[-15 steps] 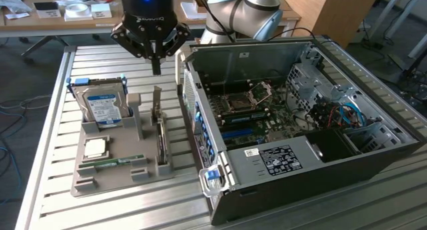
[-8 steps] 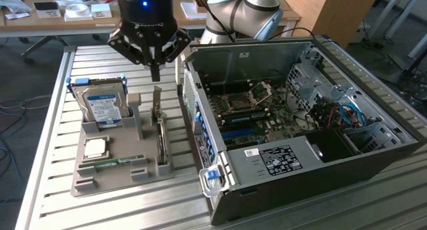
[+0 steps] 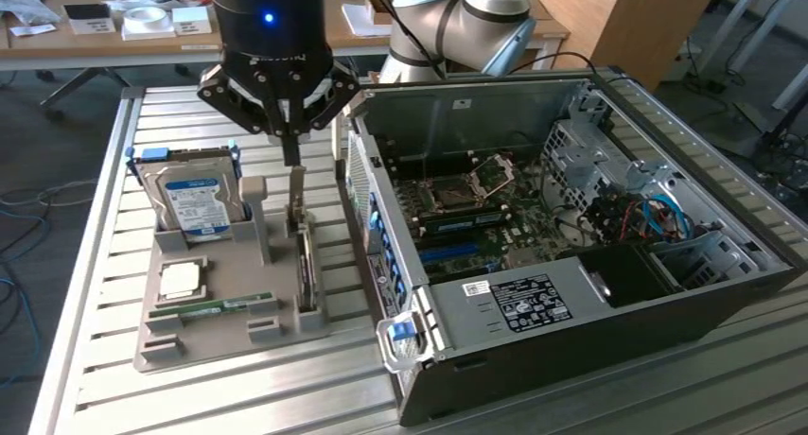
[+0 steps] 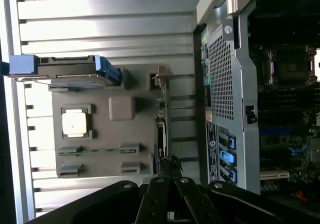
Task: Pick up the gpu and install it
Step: 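Reach for the gpu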
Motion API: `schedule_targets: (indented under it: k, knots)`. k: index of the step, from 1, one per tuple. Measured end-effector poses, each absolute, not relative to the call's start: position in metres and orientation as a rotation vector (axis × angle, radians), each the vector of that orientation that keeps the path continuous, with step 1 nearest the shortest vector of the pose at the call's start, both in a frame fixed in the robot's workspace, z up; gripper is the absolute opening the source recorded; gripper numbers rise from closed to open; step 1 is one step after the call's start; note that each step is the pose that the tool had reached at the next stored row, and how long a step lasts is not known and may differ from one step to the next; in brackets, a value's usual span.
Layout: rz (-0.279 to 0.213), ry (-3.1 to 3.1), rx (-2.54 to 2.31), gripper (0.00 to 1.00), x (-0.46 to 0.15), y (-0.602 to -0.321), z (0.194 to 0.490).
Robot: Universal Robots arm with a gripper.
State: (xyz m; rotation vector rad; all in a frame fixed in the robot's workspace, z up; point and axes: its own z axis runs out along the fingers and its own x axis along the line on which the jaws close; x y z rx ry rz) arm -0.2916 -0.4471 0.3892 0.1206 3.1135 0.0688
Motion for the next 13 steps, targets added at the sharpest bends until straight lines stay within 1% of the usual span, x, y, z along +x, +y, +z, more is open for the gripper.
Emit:
schedule_targets:
  k: [13]
  knots:
    - [0.069, 3.113, 0.121, 0.11, -0.2963, -0.4523, 0.389]
